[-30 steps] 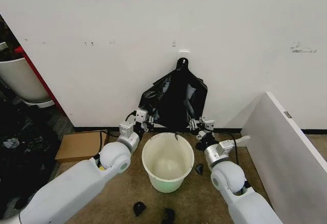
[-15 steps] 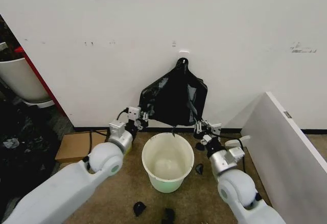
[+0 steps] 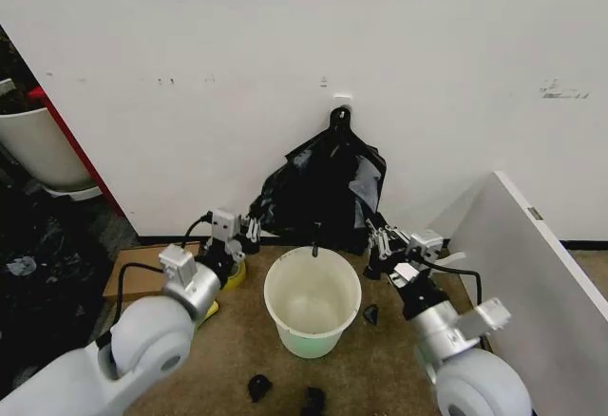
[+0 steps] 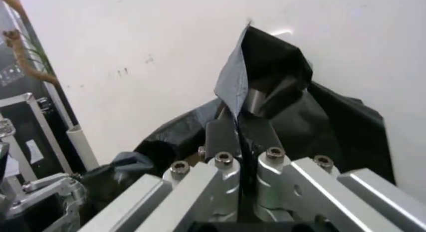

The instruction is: Place the garbage bag over the trash bin.

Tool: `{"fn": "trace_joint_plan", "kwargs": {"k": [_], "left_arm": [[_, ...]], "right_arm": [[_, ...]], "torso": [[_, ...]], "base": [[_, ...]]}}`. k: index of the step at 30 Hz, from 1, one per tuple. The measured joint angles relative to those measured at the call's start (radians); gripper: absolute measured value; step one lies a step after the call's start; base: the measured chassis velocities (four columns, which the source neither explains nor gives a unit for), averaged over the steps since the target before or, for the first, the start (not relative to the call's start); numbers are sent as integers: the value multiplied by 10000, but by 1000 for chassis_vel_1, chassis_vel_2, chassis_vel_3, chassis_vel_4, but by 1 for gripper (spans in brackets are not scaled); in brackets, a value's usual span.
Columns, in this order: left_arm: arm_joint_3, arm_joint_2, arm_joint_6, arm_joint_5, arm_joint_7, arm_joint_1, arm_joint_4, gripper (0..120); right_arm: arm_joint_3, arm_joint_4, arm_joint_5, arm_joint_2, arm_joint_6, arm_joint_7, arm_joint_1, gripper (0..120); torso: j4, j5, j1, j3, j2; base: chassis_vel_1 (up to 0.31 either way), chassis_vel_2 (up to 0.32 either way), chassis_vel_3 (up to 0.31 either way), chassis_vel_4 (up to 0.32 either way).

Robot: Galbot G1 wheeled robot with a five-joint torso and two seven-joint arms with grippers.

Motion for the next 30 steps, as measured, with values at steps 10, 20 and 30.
{"fn": "trace_joint_plan", "kwargs": {"k": [10,20,30], "left_arm": [[200,-341,16,113,-86,292,-91,0],[87,-164,60,76,-157,585,-595,0],[6,-397,57,109,-256,1538,-807,0]], "right_arm": [[-112,110,-108,335,103,95,-717,0],[-330,727,778,627,-433,492,-1264,0],[-853,793,1687,976,-948,965,-1545,0]], "torso": [[3,0,1,1,0],[2,1,1,1,0],[4,0,1,1,0]], "base": [[0,0,0,0],[0,0,0,0],[0,0,0,0]]}}
